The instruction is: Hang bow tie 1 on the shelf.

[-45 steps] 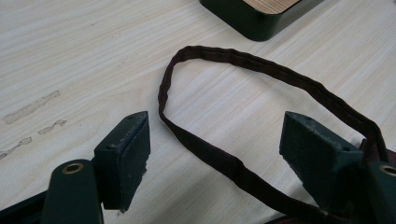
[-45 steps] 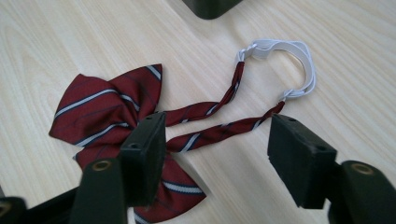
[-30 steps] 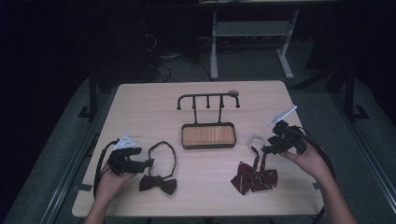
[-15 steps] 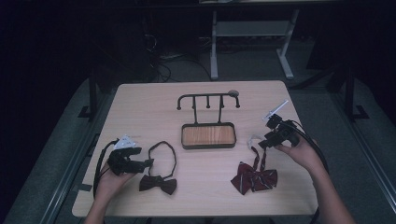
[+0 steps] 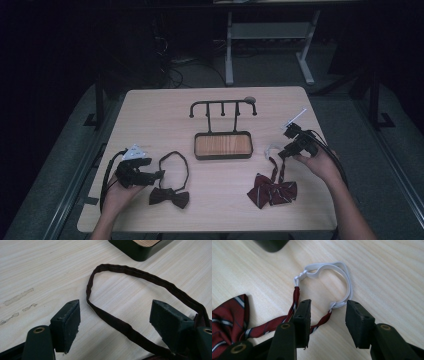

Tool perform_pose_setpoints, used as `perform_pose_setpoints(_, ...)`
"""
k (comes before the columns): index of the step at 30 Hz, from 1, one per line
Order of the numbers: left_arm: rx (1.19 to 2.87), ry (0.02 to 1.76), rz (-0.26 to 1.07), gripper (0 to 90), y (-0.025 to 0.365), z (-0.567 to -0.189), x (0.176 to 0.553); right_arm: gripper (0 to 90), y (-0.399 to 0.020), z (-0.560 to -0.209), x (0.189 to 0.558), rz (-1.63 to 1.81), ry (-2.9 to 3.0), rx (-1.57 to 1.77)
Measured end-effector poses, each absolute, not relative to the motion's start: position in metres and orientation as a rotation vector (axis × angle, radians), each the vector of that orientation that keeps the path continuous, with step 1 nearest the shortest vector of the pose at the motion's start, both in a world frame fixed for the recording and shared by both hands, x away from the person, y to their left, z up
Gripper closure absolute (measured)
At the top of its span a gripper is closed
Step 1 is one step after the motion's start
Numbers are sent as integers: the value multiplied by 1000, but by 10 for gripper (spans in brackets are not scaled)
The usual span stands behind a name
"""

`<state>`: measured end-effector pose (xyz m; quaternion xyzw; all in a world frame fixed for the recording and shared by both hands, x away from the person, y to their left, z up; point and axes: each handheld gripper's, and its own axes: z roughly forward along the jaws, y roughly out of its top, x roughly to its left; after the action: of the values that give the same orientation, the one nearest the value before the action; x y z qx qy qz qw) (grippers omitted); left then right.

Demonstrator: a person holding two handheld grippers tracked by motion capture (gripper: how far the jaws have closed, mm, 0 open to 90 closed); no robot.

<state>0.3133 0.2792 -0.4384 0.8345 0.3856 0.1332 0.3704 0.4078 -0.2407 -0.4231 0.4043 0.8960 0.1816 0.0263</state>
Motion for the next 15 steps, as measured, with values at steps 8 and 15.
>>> perform_pose_setpoints(8, 2132, 991, 350, 250, 280, -438, 313, 568, -240, -430, 412, 514, 2753, 1310)
perform_pose_setpoints(15, 2138, 989, 346, 251, 279, -438, 313, 623, -235, -433, 415, 468, 2762, 1306)
